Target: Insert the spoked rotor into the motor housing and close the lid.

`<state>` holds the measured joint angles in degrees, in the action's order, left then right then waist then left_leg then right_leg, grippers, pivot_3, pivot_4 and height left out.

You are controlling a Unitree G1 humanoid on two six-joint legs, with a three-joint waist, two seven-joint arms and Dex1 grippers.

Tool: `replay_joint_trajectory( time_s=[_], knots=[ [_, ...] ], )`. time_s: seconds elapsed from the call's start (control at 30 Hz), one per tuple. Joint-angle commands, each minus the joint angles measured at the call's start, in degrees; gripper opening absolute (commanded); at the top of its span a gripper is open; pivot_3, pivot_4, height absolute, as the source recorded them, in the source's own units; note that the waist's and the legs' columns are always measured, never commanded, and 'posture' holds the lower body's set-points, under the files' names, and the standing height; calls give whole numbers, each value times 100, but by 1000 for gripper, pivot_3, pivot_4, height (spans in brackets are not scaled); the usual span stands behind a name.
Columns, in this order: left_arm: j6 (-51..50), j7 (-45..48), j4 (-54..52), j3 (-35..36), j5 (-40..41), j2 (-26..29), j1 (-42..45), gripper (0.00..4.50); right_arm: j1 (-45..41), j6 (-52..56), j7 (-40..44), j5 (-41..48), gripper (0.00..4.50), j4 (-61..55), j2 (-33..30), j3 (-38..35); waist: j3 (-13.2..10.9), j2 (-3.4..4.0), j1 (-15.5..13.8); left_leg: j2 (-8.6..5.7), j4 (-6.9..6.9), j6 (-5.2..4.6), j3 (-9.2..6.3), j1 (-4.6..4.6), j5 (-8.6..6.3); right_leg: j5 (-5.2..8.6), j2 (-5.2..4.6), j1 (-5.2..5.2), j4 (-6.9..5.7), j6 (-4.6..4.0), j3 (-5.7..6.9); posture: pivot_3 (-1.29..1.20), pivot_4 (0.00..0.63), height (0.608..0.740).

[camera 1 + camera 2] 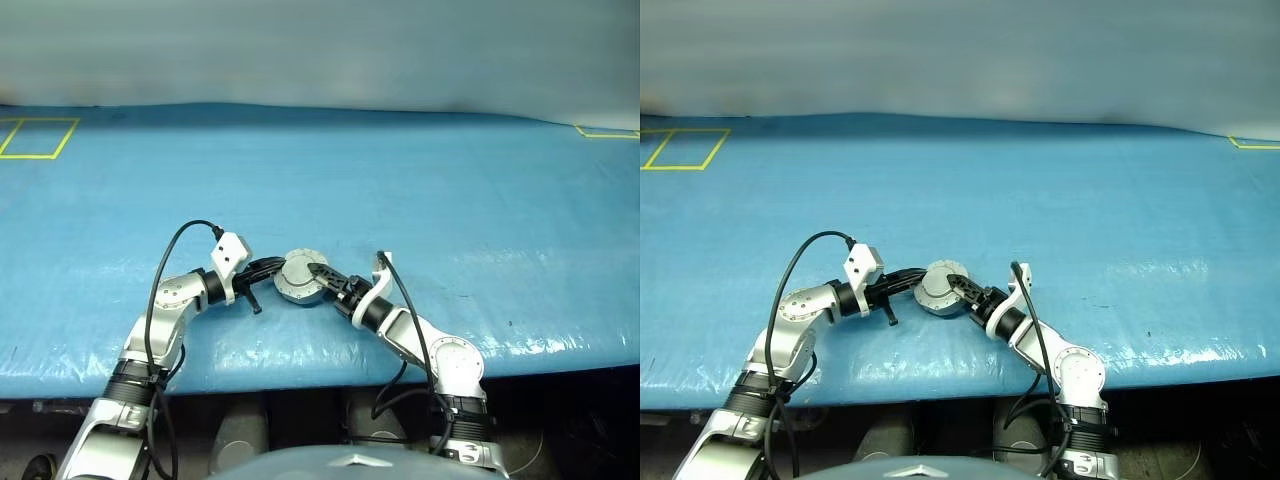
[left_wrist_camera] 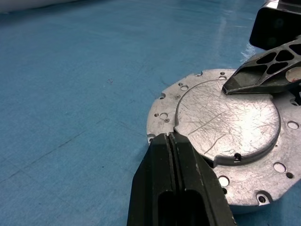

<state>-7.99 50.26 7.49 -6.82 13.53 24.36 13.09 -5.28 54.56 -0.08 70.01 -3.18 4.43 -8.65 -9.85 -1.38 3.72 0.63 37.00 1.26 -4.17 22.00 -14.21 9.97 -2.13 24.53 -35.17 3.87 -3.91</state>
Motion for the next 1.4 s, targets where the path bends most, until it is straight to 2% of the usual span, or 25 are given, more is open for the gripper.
replay_joint_trajectory(
  time_s=[0.03, 0.1, 0.17, 0.3, 0.47, 0.57, 0.77, 0.83, 1.13, 1.4],
  knots=[
    [-25, 37, 40, -101, -105, 15, -59, 0, -65, -122, 60, 195, 2407, -150, 286, -32, 0, 0, -1, 0, 0, 0, 0, 0, 0, 0, 0, 0, 0, 0, 0, 0, 150, 740],
    [-30, 38, 34, -103, -105, 18, -65, 0, -67, -140, 101, 83, 2407, -171, 210, 41, 0, 0, -1, 0, 0, 0, 0, 1, 0, 0, 0, 0, 1, 1, 0, 0, 150, 740],
    [-37, 38, 26, -108, -106, 20, -77, 0, -57, -186, 77, -31, 3143, -169, 195, 84, 0, 0, 0, 0, 1, 0, 0, 1, 0, -1, 0, 0, 1, 1, 0, 0, 150, 740],
    [-51, 43, 0, -120, -104, 26, -106, 0, -39, -312, 187, 160, 4325, -195, 296, 5, 1, 0, -1, 0, 1, 0, 0, 0, 0, -1, 0, -2, 2, 1, 0, 0, 150, 740],
    [-55, 45, -19, -131, -109, 38, -123, 0, -23, -368, 61, 297, 4325, -156, 288, -22, 1, 1, -2, 0, 1, -1, 0, 0, 0, -1, 0, -2, 2, 1, 0, 0, 150, 740],
    [-57, 49, -28, -136, -109, 48, -128, 0, -6, -416, -39, 367, 3696, -102, 310, -70, 1, 1, -5, 0, 1, -1, 0, 0, 0, -1, 0, -2, 2, 1, 0, 0, 150, 740],
    [-50, 40, -21, -153, -117, 58, -122, 0, 14, -347, -30, 435, 1718, -96, 246, -10, 1, 1, -7, 0, 0, -3, 0, 1, -2, -1, 0, -2, 4, 2, 0, 0, 150, 740],
    [-48, 38, -22, -158, -119, 63, -122, 0, 16, -286, -19, 441, 1218, -99, 211, 23, 1, 2, -8, 0, 1, -3, 0, 1, -2, -1, 0, -2, 4, 1, 0, 0, 150, 740],
    [-72, -21, -26, -101, -61, 17, -102, 0, 43, -175, -163, 337, 1216, -96, 177, 67, 5, 5, -8, 0, 0, -4, 1, 0, -2, -2, 0, -3, 4, 2, 0, 0, 150, 740],
    [-1380, -676, -696, 960, 1503, -672, 57, 0, -78, -534, -356, 995, 1216, -190, 317, -397, 3, 10, -11, -1, 8, -4, -7, 22, -2, -9, 1, 8, 9, 14, 2, 0, 150, 740]
  ],
)
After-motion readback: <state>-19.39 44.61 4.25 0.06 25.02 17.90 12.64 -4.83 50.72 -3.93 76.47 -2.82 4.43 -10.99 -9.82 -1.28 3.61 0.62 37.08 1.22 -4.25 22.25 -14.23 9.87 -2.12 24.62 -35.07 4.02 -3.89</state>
